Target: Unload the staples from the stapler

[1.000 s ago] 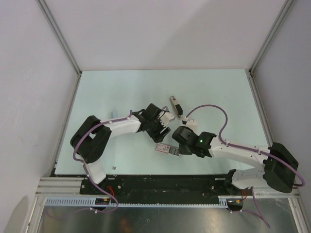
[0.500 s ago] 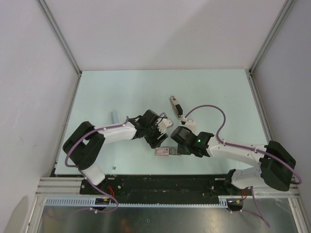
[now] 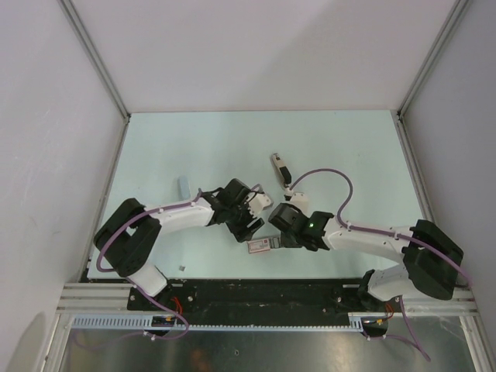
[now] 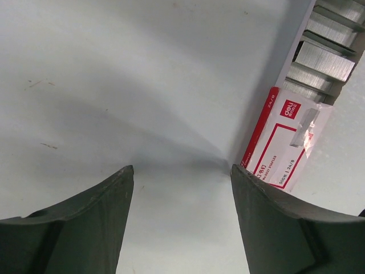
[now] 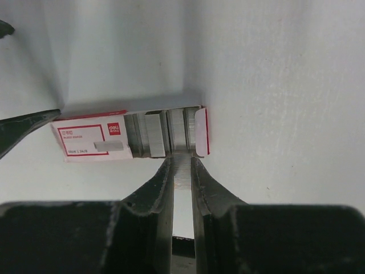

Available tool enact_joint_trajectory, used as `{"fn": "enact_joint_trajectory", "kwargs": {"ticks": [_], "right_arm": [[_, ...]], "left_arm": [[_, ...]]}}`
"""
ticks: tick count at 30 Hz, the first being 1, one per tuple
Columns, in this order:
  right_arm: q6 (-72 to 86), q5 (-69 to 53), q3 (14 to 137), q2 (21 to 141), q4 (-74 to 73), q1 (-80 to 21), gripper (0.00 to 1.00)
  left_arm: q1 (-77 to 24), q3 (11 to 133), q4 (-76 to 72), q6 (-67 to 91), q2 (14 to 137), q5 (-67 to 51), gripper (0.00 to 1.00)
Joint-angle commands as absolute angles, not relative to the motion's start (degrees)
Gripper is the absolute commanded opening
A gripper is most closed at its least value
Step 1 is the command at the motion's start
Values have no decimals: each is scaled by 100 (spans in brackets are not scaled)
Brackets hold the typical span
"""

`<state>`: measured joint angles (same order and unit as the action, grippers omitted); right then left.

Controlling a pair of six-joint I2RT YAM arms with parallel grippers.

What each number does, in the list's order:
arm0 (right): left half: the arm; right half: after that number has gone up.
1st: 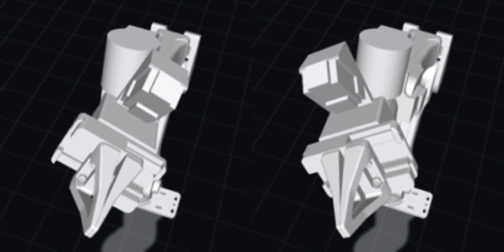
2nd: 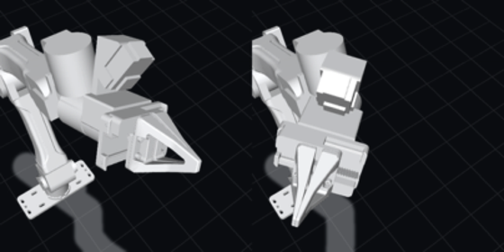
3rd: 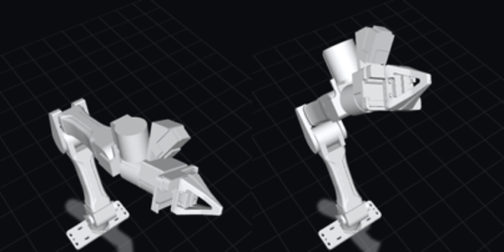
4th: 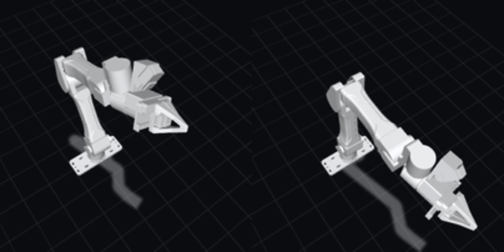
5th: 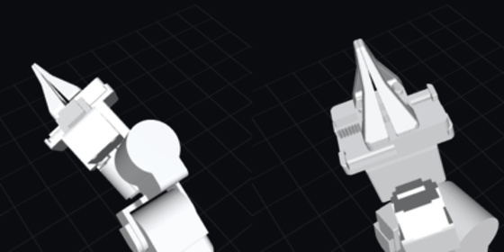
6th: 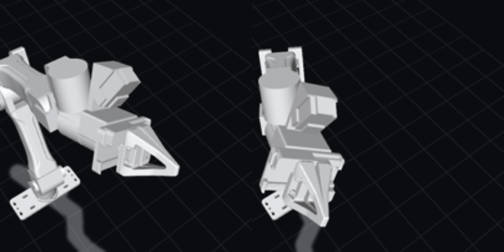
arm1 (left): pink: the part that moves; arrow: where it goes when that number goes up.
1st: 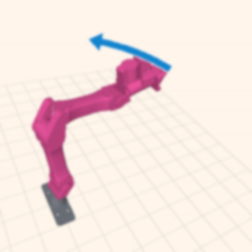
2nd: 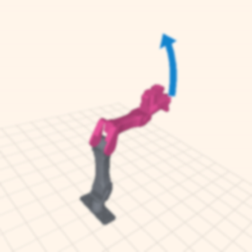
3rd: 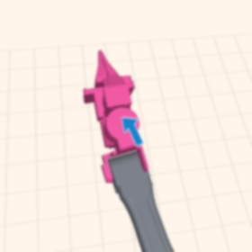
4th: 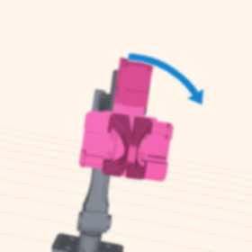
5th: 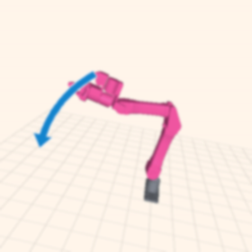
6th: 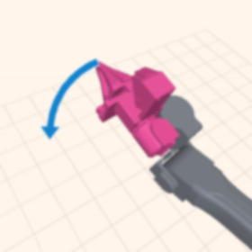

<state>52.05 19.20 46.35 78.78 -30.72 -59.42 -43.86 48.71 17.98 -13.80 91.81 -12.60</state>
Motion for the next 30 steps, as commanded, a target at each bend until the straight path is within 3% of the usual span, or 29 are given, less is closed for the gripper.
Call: {"fn": "enact_joint_trajectory", "kwargs": {"ticks": [1,30], "right_arm": [[4969,2184,4623,8113,-2841,-6008,9],[4679,2440,4778,8780,-2486,-6051,10]], "left_arm": [[-4257,5047,1940,-1461,8865,-1306,75],[-3879,5033,2087,-1484,8806,-1591,75]]}}
